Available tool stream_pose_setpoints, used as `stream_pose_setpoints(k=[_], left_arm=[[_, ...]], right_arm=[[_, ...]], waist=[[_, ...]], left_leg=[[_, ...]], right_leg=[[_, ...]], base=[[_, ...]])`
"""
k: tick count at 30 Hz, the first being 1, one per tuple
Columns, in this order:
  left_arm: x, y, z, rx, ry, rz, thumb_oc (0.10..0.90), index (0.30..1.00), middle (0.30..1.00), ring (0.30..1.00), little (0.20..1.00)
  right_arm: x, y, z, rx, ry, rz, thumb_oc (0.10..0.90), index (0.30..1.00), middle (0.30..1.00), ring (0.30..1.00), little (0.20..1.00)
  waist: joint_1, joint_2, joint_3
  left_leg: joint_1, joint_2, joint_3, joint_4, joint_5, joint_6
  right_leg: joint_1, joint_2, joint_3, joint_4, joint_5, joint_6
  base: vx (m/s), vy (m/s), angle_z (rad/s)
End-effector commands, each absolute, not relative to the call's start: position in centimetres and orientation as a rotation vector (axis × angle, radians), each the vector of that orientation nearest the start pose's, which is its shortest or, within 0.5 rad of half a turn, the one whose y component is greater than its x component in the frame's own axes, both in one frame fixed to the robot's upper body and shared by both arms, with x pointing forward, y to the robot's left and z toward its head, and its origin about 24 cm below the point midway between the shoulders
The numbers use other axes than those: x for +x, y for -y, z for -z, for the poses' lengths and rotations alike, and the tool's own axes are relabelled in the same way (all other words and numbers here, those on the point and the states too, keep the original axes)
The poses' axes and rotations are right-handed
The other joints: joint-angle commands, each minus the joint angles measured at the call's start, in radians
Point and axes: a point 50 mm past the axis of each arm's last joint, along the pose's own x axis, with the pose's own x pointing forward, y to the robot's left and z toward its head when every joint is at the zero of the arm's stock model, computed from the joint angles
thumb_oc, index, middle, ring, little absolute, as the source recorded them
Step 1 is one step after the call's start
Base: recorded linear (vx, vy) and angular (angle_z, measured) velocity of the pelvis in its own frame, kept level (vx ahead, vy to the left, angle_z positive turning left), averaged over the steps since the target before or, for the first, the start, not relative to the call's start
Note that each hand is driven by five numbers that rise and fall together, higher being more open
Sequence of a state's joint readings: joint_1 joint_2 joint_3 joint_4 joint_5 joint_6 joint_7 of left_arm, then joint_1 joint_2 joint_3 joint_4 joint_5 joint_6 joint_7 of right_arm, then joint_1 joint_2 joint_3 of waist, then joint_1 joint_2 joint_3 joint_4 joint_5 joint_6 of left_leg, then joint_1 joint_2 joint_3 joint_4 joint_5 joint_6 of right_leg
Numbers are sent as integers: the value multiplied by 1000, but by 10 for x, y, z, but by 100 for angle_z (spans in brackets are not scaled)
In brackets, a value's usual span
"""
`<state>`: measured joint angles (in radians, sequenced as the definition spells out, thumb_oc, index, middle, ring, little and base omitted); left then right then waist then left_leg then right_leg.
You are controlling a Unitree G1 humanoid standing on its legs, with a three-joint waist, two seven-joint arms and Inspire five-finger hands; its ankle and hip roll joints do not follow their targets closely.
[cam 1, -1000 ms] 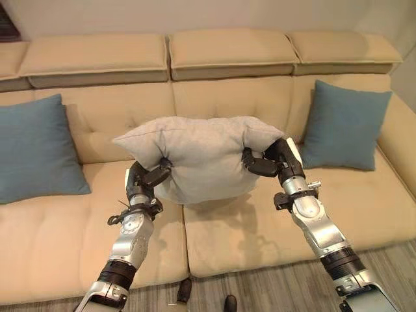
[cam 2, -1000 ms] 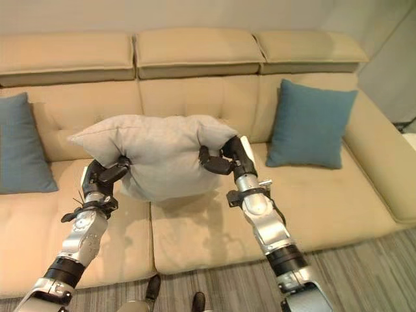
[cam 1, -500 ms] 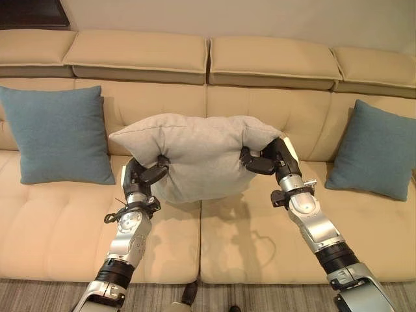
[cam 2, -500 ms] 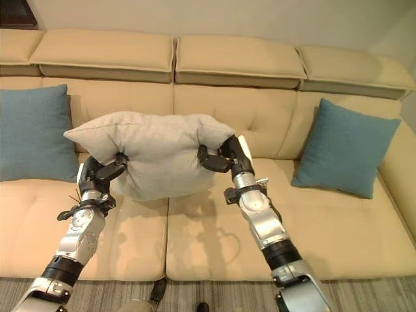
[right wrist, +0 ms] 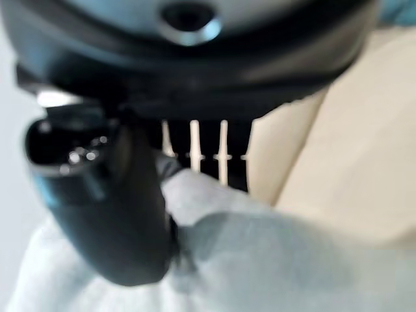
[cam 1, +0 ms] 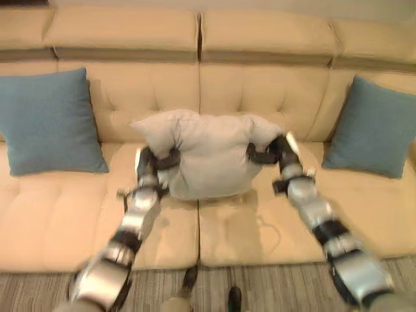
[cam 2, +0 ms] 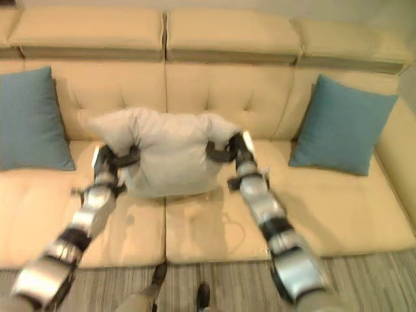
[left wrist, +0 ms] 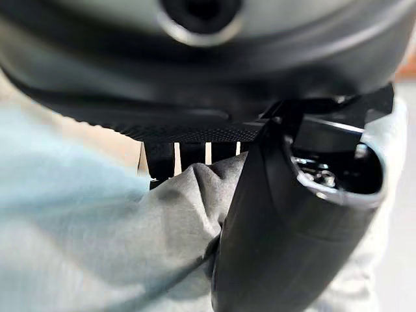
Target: Pick up all the scattered cushions and arrange them neatly on the sofa.
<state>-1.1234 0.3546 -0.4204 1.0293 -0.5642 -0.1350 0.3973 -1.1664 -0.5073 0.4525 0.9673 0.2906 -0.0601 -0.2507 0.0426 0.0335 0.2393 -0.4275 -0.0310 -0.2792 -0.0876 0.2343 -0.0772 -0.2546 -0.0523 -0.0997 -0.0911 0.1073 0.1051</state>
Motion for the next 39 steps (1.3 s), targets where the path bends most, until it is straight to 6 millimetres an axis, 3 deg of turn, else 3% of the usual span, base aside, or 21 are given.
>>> stream_pose_setpoints(k=[1,5,8,10,19,23,26,30,32,39], left_arm=[[401,-120,-341,172,714,-116,400,300,300,300,300],[395,-128,-375,178,774,-156,400,300,300,300,300],[393,-130,-385,190,794,-171,400,300,300,300,300],[386,-134,-409,246,843,-215,400,300,300,300,300],[367,-147,-455,250,931,-277,400,300,300,300,300],[350,-153,-482,249,1004,-302,400,300,300,300,300],[341,-162,-496,245,1037,-333,400,300,300,300,300],[339,-162,-497,243,1042,-334,400,300,300,300,300],[322,-182,-517,231,1094,-405,400,300,300,300,300],[315,-206,-520,209,1103,-467,400,300,300,300,300]], right_arm=[[399,130,-331,-357,685,39,400,300,300,300,300],[396,130,-362,-392,732,66,400,300,300,300,300],[395,130,-371,-395,749,76,400,300,300,300,300],[389,134,-391,-393,792,102,400,300,300,300,300],[374,141,-436,-441,878,166,400,300,300,300,300],[355,151,-472,-494,957,247,400,300,300,300,300],[343,157,-491,-529,990,293,400,300,300,300,300],[342,156,-493,-529,995,294,400,300,300,300,300],[328,169,-513,-553,1023,363,400,300,300,300,300],[322,168,-521,-620,1038,392,400,300,300,300,300]], waist=[[15,-28,-4],[18,2,27],[18,8,33],[24,24,48],[39,39,64],[48,47,81],[51,50,91],[51,51,93],[58,58,92],[61,60,88]], left_leg=[[152,-50,32,0,-148,26],[97,-56,27,0,-129,7],[83,-58,26,0,-125,4],[44,-63,22,0,-115,-4],[-36,-63,25,0,-98,-23],[-78,-64,24,0,-88,-30],[-107,-66,25,0,-80,-34],[-110,-66,25,0,-79,-34],[-150,-71,26,0,-71,-35],[-146,-70,32,0,-76,-34]], right_leg=[[1,-101,54,35,17,82],[-39,-107,47,25,27,85],[-52,-107,45,23,29,85],[-84,-106,48,13,35,90],[-161,-100,48,5,44,96],[-200,-93,49,4,48,100],[-227,-89,51,4,53,103],[-230,-89,51,4,54,104],[-272,-83,60,4,56,106],[-274,-81,75,4,53,106]], base=[[-43,15,-9],[0,0,0],[-5,7,6],[-12,10,8],[9,1,2],[23,-8,0],[-4,8,6],[-1,2,1],[0,0,0],[13,15,-11]])
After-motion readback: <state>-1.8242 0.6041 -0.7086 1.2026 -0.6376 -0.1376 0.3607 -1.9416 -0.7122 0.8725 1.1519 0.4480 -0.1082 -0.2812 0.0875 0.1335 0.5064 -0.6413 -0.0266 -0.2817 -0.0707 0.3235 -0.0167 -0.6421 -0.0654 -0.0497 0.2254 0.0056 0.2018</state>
